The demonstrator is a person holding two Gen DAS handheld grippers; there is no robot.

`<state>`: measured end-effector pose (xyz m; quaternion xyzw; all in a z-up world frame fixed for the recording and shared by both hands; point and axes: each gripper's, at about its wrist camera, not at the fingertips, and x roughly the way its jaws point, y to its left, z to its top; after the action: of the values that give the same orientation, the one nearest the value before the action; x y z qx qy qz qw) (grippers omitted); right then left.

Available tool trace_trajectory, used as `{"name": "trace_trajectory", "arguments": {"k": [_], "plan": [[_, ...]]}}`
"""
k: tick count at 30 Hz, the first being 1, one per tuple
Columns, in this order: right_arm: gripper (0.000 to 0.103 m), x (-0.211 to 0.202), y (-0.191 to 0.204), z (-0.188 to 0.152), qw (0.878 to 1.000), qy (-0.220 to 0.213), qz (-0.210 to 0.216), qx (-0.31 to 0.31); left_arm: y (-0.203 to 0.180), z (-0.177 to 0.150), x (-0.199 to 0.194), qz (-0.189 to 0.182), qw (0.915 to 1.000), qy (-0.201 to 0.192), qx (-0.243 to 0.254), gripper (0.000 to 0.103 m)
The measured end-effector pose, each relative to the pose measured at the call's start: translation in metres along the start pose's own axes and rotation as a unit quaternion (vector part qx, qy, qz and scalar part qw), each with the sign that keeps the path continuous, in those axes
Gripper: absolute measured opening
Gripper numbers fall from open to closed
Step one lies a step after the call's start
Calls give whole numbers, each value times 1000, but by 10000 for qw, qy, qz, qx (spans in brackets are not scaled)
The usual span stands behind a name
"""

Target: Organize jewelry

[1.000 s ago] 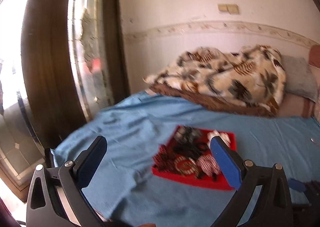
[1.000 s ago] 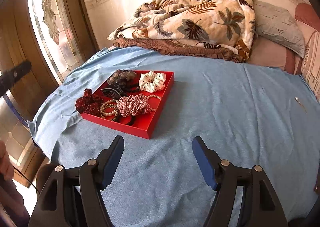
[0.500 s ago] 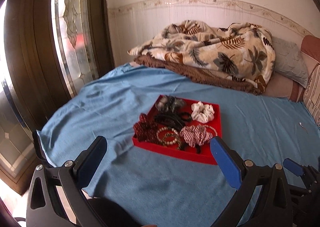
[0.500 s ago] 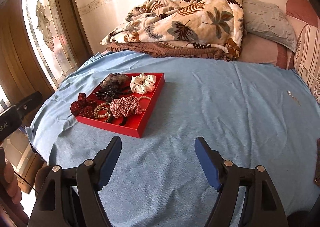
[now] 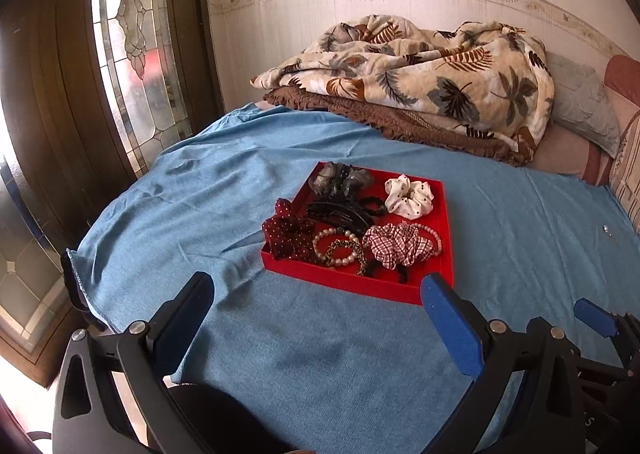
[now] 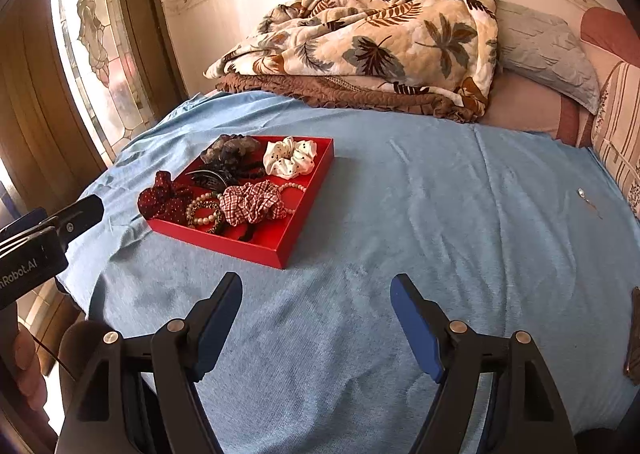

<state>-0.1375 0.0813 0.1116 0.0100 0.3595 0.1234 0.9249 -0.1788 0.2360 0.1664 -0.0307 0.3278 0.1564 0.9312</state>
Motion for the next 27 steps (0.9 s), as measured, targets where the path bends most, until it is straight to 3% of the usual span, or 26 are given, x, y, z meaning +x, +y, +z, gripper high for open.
{"name": "trace_trajectory", "arguments": {"k": [27], "plan": [[82, 6, 18, -4, 9995, 42, -60, -312, 7, -14, 26, -89, 9990, 429, -56, 103]]}}
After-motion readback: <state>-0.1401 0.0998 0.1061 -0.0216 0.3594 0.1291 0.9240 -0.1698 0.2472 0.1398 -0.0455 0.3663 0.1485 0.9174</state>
